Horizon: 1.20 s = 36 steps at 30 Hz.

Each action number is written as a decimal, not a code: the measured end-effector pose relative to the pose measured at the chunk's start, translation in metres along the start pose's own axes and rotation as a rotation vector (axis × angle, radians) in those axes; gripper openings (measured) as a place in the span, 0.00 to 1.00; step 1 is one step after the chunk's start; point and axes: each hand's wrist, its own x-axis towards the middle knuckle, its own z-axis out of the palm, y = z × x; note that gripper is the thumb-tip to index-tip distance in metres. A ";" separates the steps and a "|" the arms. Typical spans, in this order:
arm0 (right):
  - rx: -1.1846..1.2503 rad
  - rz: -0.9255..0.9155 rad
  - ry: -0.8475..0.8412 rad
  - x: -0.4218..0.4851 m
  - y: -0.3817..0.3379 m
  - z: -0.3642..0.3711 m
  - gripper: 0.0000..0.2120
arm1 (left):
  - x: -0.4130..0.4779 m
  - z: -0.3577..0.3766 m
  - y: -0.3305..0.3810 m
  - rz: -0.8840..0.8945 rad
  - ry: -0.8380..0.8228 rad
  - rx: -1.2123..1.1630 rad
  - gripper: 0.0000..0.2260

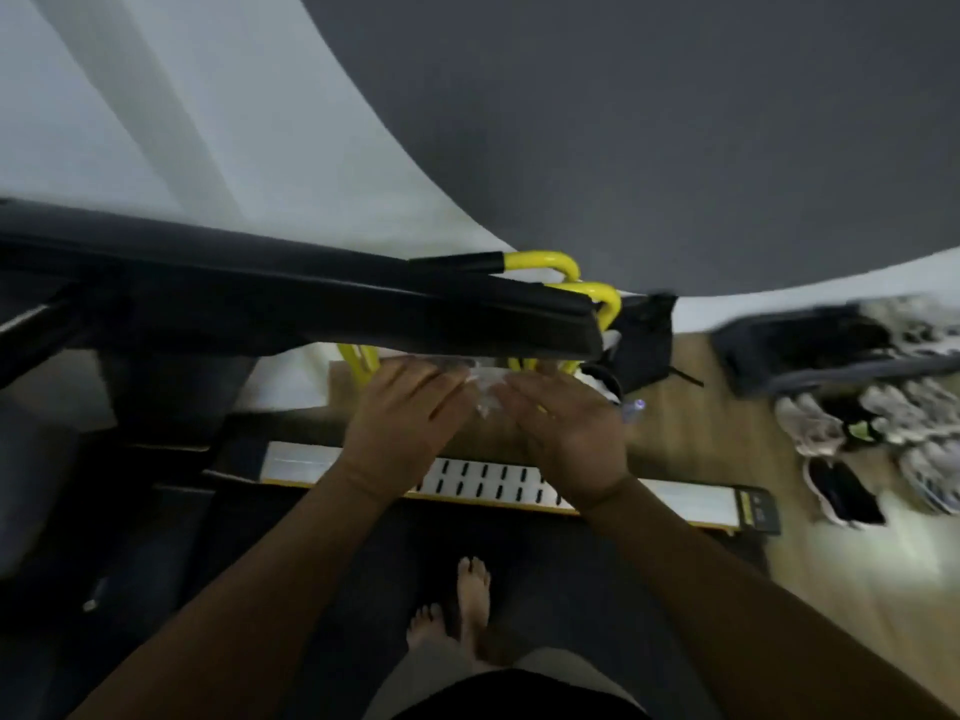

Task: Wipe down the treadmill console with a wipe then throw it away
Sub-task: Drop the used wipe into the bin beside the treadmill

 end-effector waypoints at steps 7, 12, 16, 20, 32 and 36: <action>-0.249 0.137 0.004 -0.079 0.060 -0.073 0.12 | 0.049 0.049 0.087 0.198 -0.083 -0.217 0.06; -0.288 0.199 0.056 -0.116 0.117 -0.092 0.09 | 0.090 0.093 0.138 0.256 -0.160 -0.216 0.08; -0.273 0.257 0.059 -0.141 0.188 -0.105 0.07 | 0.131 0.141 0.187 0.258 -0.148 -0.144 0.11; -0.226 0.319 -0.005 -0.167 0.268 -0.110 0.03 | 0.171 0.202 0.235 0.243 -0.222 -0.124 0.08; -0.117 0.473 -0.198 -0.196 0.440 -0.024 0.15 | 0.239 0.376 0.249 0.124 -0.333 -0.200 0.08; -0.115 0.558 -0.283 -0.209 0.490 0.045 0.14 | 0.227 0.468 0.234 -0.007 -0.363 -0.262 0.05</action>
